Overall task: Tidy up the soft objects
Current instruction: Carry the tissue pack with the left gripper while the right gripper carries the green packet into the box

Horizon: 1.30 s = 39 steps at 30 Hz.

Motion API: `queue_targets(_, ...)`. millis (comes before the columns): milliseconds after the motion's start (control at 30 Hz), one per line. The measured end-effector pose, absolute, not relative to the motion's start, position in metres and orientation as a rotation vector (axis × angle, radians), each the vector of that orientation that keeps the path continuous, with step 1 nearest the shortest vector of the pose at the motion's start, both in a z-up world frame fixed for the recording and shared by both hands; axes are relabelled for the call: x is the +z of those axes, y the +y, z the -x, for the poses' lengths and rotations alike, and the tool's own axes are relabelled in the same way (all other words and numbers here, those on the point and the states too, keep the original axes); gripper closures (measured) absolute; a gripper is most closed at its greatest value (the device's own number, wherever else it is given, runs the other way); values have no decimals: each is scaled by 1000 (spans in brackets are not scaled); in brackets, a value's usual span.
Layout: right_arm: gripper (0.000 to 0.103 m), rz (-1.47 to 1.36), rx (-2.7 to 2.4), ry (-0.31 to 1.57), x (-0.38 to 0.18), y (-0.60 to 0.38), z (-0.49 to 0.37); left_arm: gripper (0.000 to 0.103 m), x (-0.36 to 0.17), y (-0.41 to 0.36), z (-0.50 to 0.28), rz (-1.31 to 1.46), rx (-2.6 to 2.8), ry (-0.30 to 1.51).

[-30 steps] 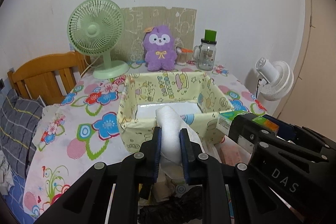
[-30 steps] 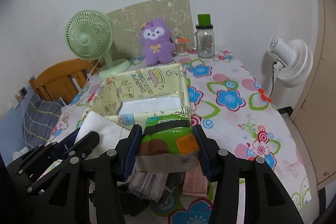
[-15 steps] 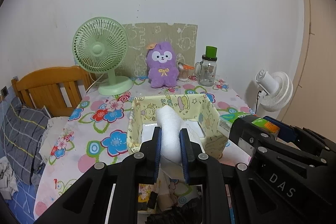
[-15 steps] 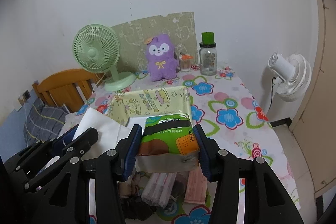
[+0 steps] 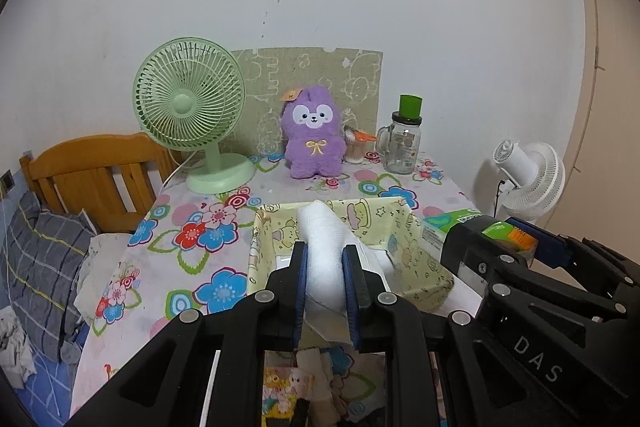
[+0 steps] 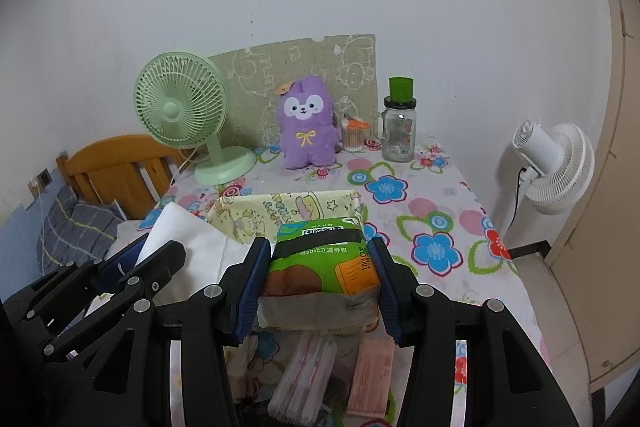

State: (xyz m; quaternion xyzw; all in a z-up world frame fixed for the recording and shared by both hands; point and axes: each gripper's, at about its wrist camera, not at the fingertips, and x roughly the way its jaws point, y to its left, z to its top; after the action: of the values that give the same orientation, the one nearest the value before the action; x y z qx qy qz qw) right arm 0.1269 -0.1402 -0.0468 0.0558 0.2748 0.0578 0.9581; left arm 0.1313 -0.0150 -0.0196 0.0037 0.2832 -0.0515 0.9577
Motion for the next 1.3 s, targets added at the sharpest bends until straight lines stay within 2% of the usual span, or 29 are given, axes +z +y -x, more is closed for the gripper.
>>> queue_targets(533,50,-95,128,582,-57,-130,-190,88,-37,-8,-192,-24,-103,626)
queue_targets(1300,49,-102,147,676,-103,-110,-265,84,-95,-6,-259,-29,-110,757)
